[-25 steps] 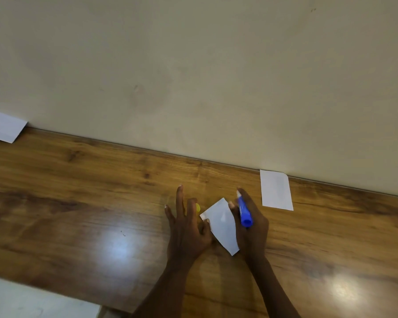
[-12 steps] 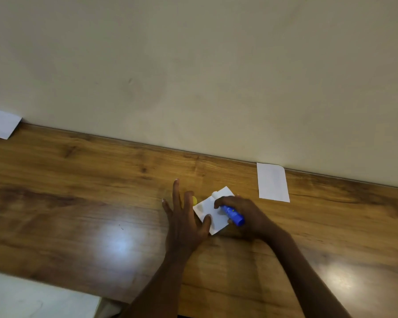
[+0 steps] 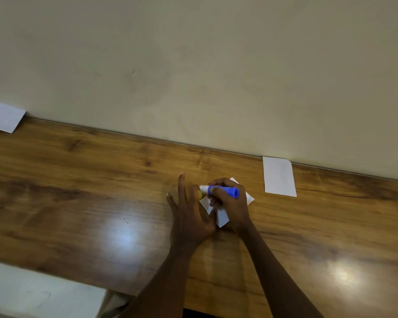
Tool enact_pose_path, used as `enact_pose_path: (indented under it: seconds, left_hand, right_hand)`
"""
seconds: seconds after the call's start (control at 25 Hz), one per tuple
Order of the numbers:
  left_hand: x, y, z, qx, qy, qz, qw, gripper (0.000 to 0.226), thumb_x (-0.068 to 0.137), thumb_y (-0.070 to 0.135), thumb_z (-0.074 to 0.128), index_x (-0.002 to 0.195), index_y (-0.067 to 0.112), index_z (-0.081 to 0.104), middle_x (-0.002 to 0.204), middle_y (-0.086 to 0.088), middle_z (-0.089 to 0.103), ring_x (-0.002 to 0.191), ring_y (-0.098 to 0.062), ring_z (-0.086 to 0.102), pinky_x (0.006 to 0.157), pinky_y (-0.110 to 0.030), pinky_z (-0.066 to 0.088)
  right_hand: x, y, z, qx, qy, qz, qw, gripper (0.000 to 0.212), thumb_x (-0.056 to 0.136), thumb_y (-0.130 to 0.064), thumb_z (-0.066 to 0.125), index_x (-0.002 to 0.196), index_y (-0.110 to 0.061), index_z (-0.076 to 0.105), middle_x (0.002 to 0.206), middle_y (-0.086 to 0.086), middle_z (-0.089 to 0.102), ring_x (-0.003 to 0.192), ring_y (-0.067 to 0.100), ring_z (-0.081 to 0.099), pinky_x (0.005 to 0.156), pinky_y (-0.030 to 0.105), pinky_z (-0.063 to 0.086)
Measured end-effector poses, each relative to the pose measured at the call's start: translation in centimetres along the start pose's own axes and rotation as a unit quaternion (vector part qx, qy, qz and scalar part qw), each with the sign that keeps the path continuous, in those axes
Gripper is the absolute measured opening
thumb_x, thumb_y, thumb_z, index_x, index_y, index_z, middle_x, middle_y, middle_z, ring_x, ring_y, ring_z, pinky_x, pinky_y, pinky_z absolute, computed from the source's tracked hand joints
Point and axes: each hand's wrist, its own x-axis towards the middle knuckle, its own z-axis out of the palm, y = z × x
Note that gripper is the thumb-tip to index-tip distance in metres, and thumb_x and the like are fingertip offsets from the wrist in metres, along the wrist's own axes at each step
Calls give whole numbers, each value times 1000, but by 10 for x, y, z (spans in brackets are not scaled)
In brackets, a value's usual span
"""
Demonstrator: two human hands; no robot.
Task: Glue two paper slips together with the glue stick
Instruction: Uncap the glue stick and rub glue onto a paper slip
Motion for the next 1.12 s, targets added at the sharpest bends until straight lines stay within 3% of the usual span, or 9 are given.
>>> enact_pose_path:
  seconds: [0.24,0.4,0.52,0.6,0.64,0.72,0.84,1.12]
  left_hand:
    - [1,1,-1,0,1,-4,1000,61,66,30,74,113,4,46,149,-26,17,134,-35,24,105,-64,10]
    - [1,0,0,7,-4,-4,1000,62,65,30,74,114,5,45,149,-26,16,134,-40,24,104,-65,11]
    - [1,0,0,7,-4,-8,1000,62,65,31,73,114,6,44,149,-25,16,134,-41,26,104,-64,12]
    - [1,1,-1,12,-2,-4,1000,61,65,32,73,112,10,42,149,-24,16,132,-40,29,104,-65,15]
    - [0,1,-1,18,0,0,1000,61,65,32,72,112,11,40,149,-24,17,131,-40,31,103,-66,16]
    - [0,1,-1,27,1,5,1000,61,65,32,72,112,11,39,149,-25,18,131,-41,31,102,-67,17]
    - [1,1,-1,35,2,-2,999,61,63,29,74,112,6,45,148,-26,20,131,-43,30,102,-67,16]
    - [1,1,-1,41,0,-3,999,60,63,27,74,111,6,46,147,-26,22,132,-43,29,103,-68,15]
  right_hand:
    - [4,7,-1,-75,7,-18,997,4,75,5,59,72,1,59,63,8,56,54,16,49,58,28,43]
    - [4,9,0,-109,-9,-21,994,20,74,0,61,61,-14,55,56,-1,53,46,3,51,55,23,43]
    - [2,8,-5,-131,-24,-45,990,14,71,-16,61,60,-21,53,59,-6,53,52,2,51,61,18,43]
    - [5,8,-12,-155,-9,-53,986,12,72,-18,62,63,-19,55,62,-8,54,58,5,51,67,22,43]
    - [7,8,-17,-149,8,-51,987,12,74,-12,64,65,-13,57,61,-6,55,57,6,52,64,24,44]
    - [12,7,-26,-146,36,-48,987,6,76,-4,64,72,-4,60,59,-3,55,53,8,51,54,16,44]
    - [19,5,-38,-159,63,-45,984,7,78,-4,62,78,3,59,59,0,53,54,12,48,49,6,39]
    - [27,0,-51,-149,116,-23,982,6,81,-7,60,82,-1,57,73,13,57,57,16,48,59,22,42]
